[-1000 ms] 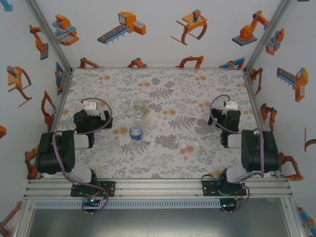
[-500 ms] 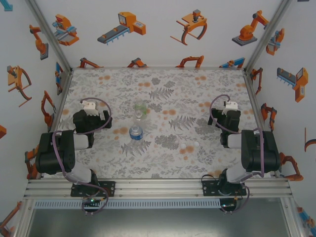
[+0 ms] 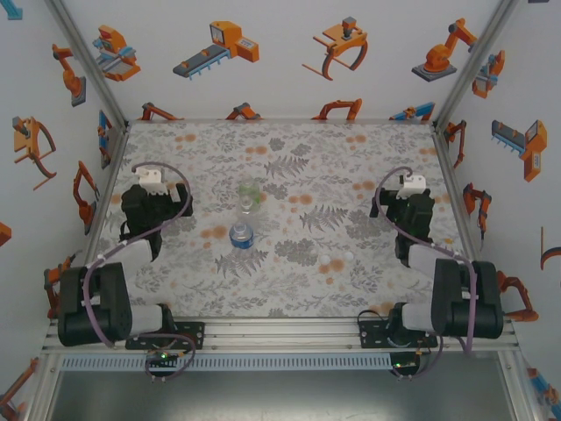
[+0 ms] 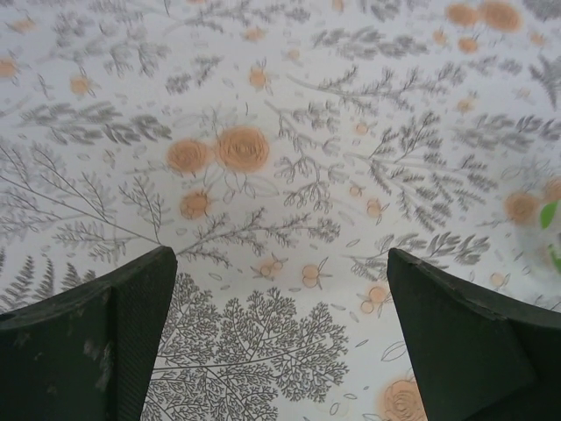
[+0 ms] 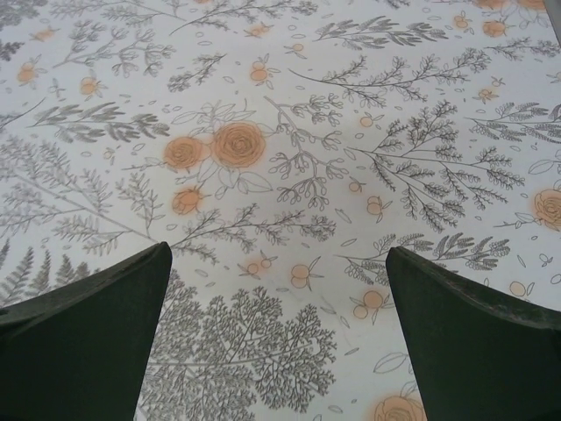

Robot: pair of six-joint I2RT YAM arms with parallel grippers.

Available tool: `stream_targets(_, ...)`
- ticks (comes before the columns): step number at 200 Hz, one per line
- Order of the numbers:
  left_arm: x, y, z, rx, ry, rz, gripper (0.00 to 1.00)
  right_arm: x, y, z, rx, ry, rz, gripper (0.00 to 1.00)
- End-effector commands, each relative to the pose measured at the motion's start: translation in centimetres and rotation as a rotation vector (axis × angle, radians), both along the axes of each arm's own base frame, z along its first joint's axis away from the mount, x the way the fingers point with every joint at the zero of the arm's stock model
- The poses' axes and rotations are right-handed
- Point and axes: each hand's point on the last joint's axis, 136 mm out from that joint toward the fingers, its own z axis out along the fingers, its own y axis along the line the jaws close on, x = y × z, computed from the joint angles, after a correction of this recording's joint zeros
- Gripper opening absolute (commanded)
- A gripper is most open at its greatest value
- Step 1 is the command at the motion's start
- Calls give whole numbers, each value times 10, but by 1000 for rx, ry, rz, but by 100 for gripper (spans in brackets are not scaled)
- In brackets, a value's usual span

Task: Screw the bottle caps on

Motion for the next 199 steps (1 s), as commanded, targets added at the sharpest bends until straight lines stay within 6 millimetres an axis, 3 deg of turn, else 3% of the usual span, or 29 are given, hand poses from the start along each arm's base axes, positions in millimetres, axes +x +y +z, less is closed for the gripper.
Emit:
stream_targets(1, -7, 1, 10, -9, 48, 43, 97, -2, 18, 13, -2, 26, 89, 97)
stream_targets(41, -14, 3, 49, -94, 28, 98, 97, -16, 73, 41, 62, 21, 312, 92)
stream_targets(96, -31, 5, 95, -191, 127, 114, 97, -65, 183, 62, 37, 14, 703, 89)
stream_targets(135, -48, -21, 127, -230, 118, -53, 97, -100, 250, 74, 56, -3, 913, 88)
stream_targets(171, -66, -42, 138, -192, 89, -207, 97, -123, 300, 75, 45, -53, 1031, 87)
stream_targets(199, -73, -34, 129, -156, 69, -159, 97, -134, 333, 69, 48, -81, 1102, 87)
